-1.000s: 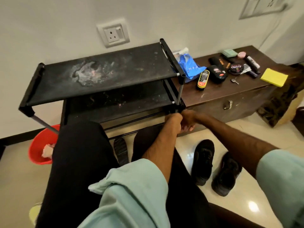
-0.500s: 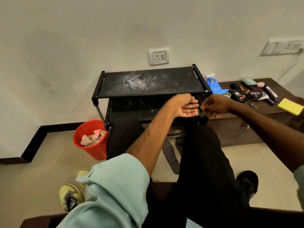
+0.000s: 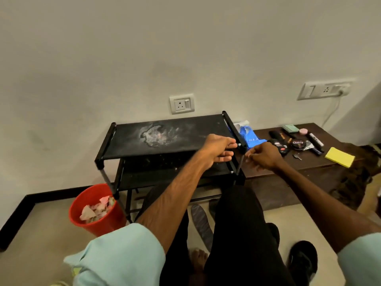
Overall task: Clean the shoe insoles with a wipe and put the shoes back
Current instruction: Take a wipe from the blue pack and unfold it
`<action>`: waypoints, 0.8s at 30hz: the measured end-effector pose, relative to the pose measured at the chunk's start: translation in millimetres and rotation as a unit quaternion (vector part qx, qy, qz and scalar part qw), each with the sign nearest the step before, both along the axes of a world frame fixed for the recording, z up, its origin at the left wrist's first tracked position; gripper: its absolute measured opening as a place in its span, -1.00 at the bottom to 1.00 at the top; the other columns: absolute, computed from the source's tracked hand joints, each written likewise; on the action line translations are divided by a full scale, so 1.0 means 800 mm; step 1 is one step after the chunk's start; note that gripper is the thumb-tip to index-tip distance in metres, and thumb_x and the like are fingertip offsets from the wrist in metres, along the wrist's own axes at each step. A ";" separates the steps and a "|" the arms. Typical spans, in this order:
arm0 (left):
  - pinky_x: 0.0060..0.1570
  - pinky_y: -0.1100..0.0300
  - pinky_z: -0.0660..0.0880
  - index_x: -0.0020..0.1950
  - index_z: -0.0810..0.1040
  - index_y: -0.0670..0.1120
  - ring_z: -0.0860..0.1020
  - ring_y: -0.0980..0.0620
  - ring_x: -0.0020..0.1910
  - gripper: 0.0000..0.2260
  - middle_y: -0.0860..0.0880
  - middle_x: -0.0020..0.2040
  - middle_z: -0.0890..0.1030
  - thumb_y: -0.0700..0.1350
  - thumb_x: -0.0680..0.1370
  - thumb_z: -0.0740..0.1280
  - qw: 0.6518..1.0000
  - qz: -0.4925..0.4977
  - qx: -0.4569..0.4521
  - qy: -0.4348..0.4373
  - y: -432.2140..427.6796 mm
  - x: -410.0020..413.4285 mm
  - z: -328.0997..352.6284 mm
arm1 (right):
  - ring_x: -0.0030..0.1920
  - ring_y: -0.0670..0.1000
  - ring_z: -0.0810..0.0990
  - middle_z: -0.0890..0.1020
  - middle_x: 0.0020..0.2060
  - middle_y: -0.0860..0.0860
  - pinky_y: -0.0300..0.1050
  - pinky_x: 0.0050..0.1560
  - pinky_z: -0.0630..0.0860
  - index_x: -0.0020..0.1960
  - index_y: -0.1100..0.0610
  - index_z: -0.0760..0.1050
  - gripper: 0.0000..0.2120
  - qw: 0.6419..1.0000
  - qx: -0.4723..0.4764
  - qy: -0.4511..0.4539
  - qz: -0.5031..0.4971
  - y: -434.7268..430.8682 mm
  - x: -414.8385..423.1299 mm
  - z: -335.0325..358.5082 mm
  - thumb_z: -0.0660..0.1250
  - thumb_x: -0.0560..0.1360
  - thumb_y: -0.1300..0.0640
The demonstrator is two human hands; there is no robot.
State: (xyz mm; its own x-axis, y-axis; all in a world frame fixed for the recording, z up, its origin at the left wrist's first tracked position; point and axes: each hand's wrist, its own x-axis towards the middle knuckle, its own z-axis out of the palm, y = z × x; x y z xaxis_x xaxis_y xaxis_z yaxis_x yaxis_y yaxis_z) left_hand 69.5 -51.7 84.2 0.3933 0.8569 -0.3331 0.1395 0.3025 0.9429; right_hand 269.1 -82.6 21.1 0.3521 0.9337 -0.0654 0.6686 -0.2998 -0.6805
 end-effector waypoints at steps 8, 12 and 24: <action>-0.16 0.11 0.63 0.05 0.67 -0.13 0.61 0.08 -0.26 -0.89 -0.07 -0.05 0.72 -0.15 0.57 0.40 0.979 -0.036 0.192 0.058 0.035 0.091 -0.049 | -0.41 -0.09 0.69 0.72 -0.35 -0.03 -0.18 -0.39 0.62 -0.14 0.18 0.70 -0.84 0.990 0.089 0.020 -0.109 0.020 0.061 -0.021 0.36 0.51 0.31; -0.03 0.09 0.63 -0.06 0.66 -0.01 0.65 0.08 -0.16 -0.94 0.07 -0.11 0.71 -0.14 0.52 0.39 0.925 -0.040 0.353 0.138 0.063 0.125 -0.070 | -0.38 -0.11 0.68 0.73 -0.26 0.01 -0.17 -0.28 0.62 -0.04 0.16 0.71 -0.87 0.986 0.109 0.008 -0.122 0.034 0.092 -0.048 0.38 0.53 0.28; 0.07 -0.02 0.52 0.11 0.58 -0.16 0.54 -0.12 0.13 -0.79 -0.05 0.08 0.66 -0.25 0.51 0.28 0.827 -0.099 0.469 0.294 0.226 0.201 -0.092 | -0.08 -0.02 0.62 0.71 -0.05 0.04 -0.32 -0.13 0.46 0.10 0.20 0.65 -0.82 0.979 0.176 -0.062 -0.084 0.172 0.150 -0.097 0.39 0.51 0.24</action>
State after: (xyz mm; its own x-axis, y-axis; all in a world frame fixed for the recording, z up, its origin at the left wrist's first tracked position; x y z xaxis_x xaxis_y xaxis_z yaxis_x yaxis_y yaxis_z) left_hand 230.2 129.2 10.9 0.5627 0.7855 0.2574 0.6169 -0.6064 0.5017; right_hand 389.2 55.2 -56.2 0.4878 0.8183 0.3039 0.7143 -0.1741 -0.6778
